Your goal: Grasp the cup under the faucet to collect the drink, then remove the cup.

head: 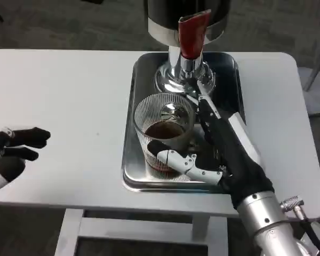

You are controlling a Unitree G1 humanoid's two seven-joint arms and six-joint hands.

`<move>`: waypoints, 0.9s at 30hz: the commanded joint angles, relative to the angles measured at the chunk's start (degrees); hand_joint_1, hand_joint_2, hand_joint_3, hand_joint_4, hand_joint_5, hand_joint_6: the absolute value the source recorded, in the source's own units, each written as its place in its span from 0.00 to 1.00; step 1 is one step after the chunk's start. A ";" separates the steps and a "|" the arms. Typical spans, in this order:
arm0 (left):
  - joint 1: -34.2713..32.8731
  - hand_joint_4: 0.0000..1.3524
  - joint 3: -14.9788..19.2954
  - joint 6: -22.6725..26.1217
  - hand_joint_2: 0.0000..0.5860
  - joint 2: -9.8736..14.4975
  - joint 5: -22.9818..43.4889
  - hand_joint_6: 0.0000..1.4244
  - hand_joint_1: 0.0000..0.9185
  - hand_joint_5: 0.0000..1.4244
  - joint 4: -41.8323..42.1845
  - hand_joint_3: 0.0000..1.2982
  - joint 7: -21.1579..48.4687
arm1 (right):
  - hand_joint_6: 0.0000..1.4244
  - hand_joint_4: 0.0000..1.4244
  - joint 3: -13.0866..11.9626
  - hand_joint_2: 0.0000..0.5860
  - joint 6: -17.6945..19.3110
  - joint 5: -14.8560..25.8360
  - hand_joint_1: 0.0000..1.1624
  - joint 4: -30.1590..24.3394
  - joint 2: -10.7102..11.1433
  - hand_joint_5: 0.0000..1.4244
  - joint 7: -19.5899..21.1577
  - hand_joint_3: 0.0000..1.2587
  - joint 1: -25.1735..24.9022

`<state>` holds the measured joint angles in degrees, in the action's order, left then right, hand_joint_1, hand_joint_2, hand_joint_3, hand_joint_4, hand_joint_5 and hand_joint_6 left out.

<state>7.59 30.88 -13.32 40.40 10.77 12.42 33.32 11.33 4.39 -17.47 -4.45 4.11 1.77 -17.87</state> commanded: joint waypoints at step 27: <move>0.39 0.22 0.98 -0.69 0.11 1.14 0.18 0.24 0.00 0.23 -0.96 0.25 0.61 | 0.40 0.30 1.03 0.41 3.57 -3.41 0.65 1.67 -2.71 0.31 6.18 0.23 1.15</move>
<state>7.26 30.95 -13.33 40.64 10.79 12.27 33.32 11.93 6.43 -19.99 -3.32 2.31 6.43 -17.50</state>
